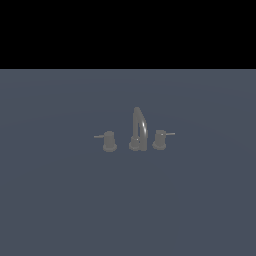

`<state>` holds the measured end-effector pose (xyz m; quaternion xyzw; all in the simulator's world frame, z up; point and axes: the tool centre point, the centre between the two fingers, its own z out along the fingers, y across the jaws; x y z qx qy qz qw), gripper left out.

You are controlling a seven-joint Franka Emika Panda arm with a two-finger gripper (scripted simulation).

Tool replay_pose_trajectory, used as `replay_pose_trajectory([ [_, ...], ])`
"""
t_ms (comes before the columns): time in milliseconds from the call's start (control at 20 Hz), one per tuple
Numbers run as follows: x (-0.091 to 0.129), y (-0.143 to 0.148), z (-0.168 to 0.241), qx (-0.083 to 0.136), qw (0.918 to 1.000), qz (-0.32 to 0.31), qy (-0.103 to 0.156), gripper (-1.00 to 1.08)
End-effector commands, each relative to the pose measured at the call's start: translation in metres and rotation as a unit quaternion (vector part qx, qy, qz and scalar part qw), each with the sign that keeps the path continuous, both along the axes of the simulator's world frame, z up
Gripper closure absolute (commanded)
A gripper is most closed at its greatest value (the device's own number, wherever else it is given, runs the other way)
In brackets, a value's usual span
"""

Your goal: Turn on the faucet by rotating a designated handle.

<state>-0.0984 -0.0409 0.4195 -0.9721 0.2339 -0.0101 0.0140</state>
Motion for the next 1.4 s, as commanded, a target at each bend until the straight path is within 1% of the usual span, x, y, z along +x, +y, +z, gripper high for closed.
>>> replay_pose_trajectory([
  [0, 0.019, -0.006, -0.016, 0.001, 0.9994, -0.035, 0.001, 1.08],
  [150, 0.040, -0.014, -0.038, 0.002, 0.9971, -0.076, 0.003, 1.08],
  [300, 0.059, -0.022, -0.061, 0.002, 0.9931, -0.117, 0.005, 1.08],
  [450, 0.077, -0.031, -0.085, 0.003, 0.9874, -0.158, 0.006, 1.08],
  [650, 0.099, -0.043, -0.121, 0.003, 0.9772, -0.212, 0.009, 1.08],
  [800, 0.113, -0.052, -0.149, 0.003, 0.9677, -0.252, 0.010, 1.08],
  [1000, 0.130, -0.064, -0.188, 0.002, 0.9524, -0.305, 0.012, 1.08],
  [1150, 0.139, -0.073, -0.219, 0.001, 0.9391, -0.343, 0.013, 1.08],
  [1350, 0.149, -0.085, -0.262, 0.000, 0.9193, -0.393, 0.015, 1.08],
])
